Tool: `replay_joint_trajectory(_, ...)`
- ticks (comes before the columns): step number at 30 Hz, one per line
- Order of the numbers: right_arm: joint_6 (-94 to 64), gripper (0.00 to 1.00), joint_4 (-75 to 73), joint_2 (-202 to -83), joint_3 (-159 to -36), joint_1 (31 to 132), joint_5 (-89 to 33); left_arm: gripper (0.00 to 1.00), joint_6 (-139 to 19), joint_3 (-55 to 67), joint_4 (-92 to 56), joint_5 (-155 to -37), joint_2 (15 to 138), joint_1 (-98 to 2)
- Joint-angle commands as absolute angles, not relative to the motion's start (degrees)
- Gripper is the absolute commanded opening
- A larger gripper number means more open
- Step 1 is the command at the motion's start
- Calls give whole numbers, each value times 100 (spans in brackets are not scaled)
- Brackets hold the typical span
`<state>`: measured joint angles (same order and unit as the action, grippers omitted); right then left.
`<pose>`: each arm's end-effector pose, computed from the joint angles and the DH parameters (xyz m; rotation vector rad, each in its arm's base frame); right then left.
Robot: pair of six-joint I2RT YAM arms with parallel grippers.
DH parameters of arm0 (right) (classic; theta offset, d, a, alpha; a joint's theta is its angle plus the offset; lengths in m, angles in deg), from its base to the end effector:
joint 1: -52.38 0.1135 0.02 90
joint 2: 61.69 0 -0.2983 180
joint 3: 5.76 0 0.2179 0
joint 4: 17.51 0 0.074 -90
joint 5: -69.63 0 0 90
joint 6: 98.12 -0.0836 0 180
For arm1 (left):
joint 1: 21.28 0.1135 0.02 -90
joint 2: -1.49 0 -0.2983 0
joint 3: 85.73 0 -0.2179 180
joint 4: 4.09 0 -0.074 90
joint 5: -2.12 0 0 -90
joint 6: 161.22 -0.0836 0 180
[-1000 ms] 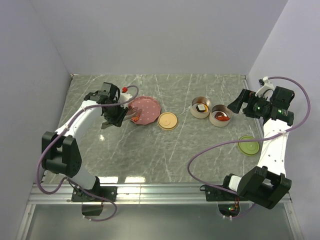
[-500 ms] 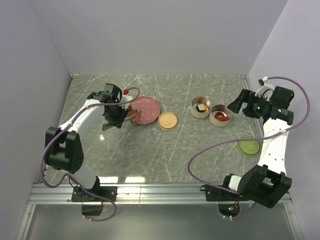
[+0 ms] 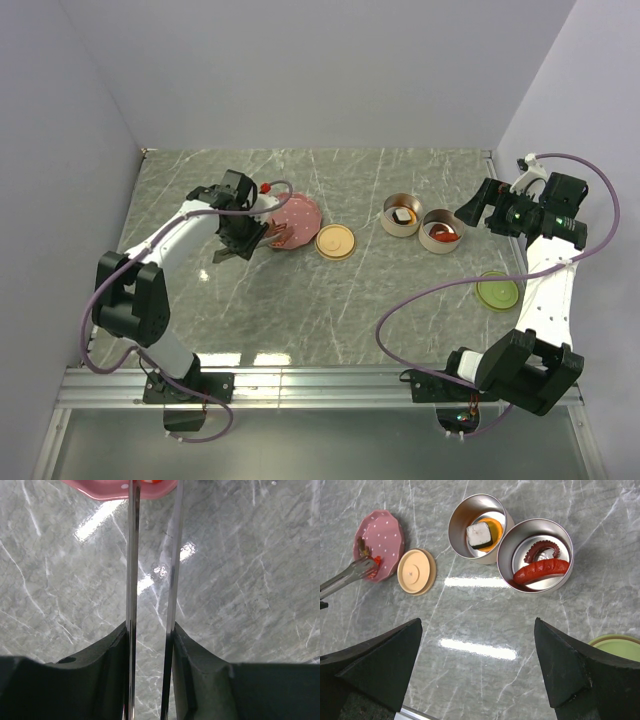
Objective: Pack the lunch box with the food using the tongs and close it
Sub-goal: Pick up the food using the clamp
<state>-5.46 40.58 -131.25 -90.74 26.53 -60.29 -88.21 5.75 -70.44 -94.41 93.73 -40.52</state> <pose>0.2281 -0.0509 0.3573 0.0963 2.1604 0.5213 0.2826 -0.1087 0.2498 0.8945 2.6443 -0.1688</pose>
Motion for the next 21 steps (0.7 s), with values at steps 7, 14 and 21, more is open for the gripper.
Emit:
replay_joint_trajectory(7, -495, 100, 4048, -13139, -9127, 2663, -6027, 40, -8756, 297, -7017, -9272, 9720, -4088)
replay_joint_trajectory(14, -495, 100, 4040, -13130, -9118, 2671, -6019, 31, -8844, -11, -7140, -9131, 9799, -4096)
replay_joint_trajectory(21, -504, 100, 4039, -13122, -9118, 2671, -6036, 22, -8853, -555, -7254, -9087, 9799, -4096)
